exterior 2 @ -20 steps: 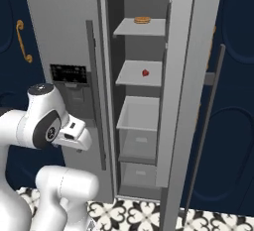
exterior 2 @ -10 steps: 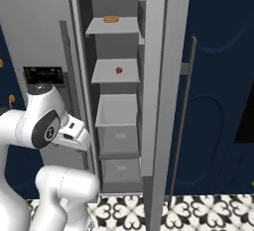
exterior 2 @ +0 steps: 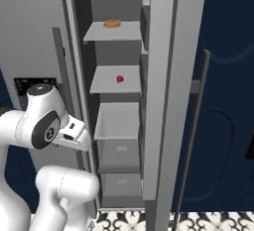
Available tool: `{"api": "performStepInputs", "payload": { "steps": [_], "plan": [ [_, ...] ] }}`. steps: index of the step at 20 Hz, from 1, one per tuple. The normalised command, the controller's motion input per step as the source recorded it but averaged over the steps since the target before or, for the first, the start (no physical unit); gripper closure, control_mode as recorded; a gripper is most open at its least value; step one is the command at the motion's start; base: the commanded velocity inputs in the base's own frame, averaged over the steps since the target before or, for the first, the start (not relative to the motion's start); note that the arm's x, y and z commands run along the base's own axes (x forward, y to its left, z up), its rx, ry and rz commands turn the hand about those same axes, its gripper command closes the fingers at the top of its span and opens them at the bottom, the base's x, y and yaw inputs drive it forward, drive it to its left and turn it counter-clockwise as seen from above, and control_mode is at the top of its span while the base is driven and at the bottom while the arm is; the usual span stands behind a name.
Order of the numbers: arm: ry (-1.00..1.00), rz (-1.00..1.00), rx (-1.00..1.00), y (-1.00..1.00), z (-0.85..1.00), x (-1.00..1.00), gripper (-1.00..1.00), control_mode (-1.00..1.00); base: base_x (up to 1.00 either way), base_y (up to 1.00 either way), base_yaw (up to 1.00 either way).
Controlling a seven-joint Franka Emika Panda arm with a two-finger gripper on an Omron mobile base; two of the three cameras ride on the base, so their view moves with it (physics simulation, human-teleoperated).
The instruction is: Take the strawberry from the fridge and place it on top of the pancake, located on the dining counter.
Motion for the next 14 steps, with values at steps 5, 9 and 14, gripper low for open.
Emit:
{"api": "performStepInputs", "payload": {
  "steps": [5,9,14],
  "plan": [
    [0.0,0.0,0.0,0.0,0.0,0.0,-1.0,1.0,0.64,-0.2,0.18],
    [0.0,0.0,0.0,0.0,0.0,0.0,-1.0,1.0,0.34,-0.36,0.24],
    [0.0,0.0,0.0,0.0,0.0,0.0,-1.0,1.0,0.19,-0.25,0.12]
  ]
}}
